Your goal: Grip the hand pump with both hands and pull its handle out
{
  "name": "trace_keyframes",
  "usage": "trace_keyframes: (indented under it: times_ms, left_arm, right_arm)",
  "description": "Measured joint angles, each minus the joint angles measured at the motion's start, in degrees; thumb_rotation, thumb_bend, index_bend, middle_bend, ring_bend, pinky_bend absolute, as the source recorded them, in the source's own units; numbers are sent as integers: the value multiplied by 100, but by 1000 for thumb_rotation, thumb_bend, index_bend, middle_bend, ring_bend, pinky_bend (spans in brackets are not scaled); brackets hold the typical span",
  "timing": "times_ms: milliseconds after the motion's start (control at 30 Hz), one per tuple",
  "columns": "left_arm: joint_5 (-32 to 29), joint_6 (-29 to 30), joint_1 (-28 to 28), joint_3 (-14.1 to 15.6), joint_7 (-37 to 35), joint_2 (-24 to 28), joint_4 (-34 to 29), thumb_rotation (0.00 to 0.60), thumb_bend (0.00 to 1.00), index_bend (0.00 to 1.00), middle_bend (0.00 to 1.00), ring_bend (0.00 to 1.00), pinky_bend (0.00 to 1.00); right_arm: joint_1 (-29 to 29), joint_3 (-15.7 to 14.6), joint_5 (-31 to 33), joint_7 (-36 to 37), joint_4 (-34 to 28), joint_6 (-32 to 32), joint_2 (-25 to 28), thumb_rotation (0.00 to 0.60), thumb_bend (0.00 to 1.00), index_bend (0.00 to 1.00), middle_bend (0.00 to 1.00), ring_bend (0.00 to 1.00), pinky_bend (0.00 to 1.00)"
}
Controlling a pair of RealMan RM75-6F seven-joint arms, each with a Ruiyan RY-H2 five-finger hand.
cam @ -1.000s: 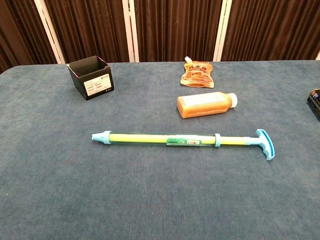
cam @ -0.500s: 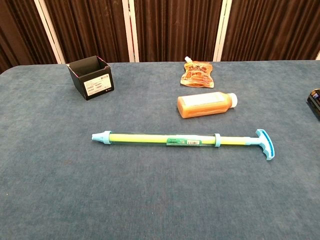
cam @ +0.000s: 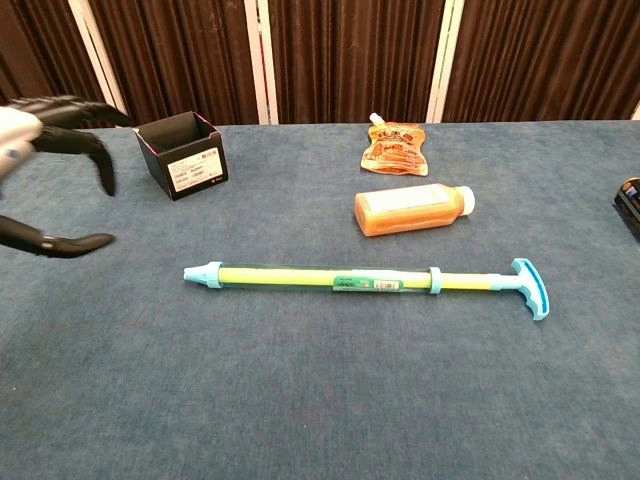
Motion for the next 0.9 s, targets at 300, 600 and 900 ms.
trace_keyframes:
  times_ms: [300,600,900]
  left_arm:
    - [-405,-663,-526,-183,444,-726,471,600,205,432,94,75,107]
    - [-845,-1187,-920,-351,661,-1201,1044,600,205,424,92,75,107]
    - [-1234,-1681,-1325,-445,685,-1612,1719,600,211,418,89,75,107]
  right_arm:
    - [-107,40,34,320,76,234,156,600,0,0,0,0,0]
    - [-126,43,95,406,172,194,192,600,0,0,0,0,0]
    - [-67,75,189,302,190,59,128,600,0,0,0,0,0]
